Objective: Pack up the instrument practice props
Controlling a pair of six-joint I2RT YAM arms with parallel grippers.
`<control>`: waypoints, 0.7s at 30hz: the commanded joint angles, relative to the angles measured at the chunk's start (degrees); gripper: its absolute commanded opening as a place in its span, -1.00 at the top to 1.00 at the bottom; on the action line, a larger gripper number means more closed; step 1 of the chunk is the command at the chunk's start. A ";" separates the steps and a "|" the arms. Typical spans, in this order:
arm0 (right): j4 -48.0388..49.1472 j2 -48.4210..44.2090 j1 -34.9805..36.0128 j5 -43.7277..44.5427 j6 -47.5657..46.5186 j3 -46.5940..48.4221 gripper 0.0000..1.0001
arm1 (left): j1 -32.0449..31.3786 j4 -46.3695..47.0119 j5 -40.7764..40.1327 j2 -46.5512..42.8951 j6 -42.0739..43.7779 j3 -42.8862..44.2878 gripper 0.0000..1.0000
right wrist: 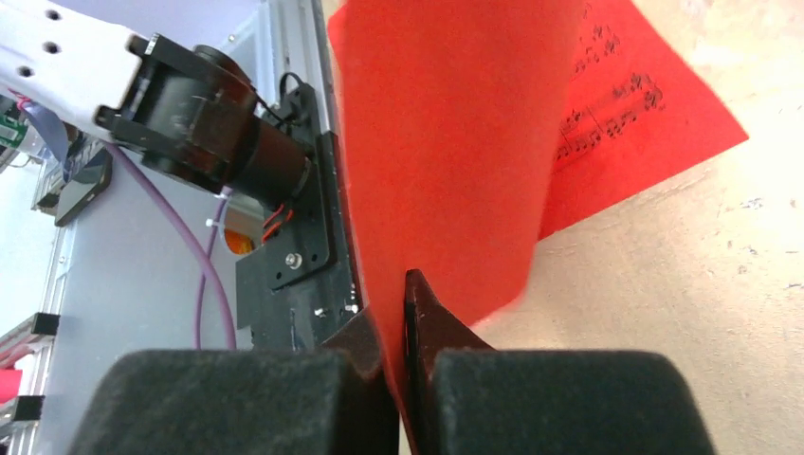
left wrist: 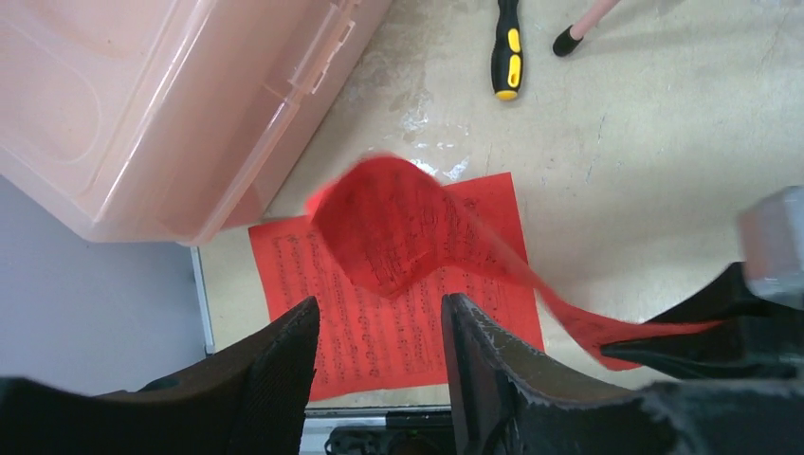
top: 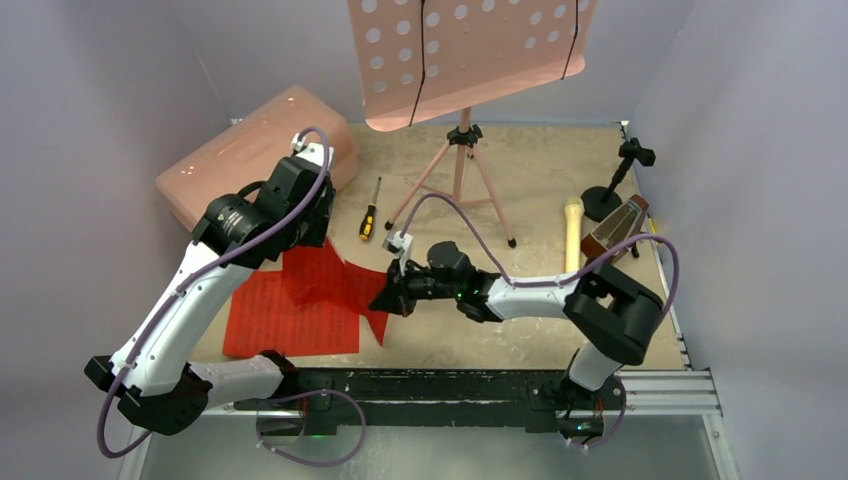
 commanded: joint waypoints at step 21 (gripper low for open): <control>-28.01 14.12 -5.89 17.25 -4.75 15.87 0.88 | 0.16 46.50 -9.53 -15.01 10.42 -33.06 -0.13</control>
